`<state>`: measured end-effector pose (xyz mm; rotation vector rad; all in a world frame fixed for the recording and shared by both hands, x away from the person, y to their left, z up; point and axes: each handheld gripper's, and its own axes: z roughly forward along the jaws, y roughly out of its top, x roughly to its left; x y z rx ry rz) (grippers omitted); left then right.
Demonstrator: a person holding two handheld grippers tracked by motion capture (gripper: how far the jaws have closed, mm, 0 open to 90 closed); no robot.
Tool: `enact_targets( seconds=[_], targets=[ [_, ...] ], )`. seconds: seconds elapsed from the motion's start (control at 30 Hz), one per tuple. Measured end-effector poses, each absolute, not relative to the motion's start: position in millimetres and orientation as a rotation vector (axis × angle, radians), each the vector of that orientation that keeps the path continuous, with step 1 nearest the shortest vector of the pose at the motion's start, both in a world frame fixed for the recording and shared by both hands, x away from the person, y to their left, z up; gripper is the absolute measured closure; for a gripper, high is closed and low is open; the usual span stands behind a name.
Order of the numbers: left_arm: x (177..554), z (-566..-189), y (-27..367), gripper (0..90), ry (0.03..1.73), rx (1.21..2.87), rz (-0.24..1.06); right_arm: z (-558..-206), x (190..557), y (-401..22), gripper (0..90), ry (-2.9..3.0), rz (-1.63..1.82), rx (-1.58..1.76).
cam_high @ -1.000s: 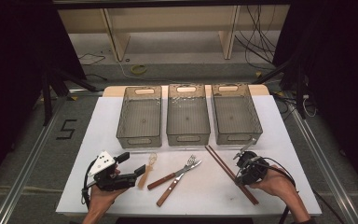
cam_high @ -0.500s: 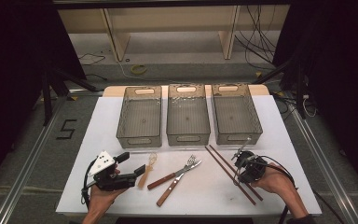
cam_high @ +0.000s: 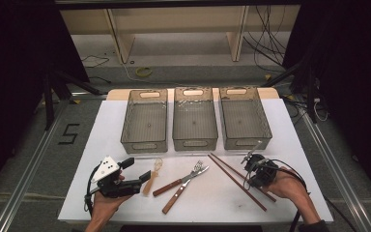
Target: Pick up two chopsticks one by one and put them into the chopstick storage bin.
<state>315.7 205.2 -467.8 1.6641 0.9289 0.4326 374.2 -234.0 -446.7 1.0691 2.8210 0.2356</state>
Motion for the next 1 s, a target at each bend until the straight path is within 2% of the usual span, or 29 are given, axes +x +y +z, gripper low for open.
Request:
enact_targets(
  seconds=[0.37,1.0],
  targets=[
    [320.1,-455.1,196.2,16.3,0.878,1.721,0.403,-421.4,365.3,-218.7,84.9,2.803,0.347,0.939],
    [337.4,-426.5,132.2,17.0,0.658,1.988,0.328,-412.1,352.0,-166.0,84.9,2.87,0.329,0.6]
  ],
)
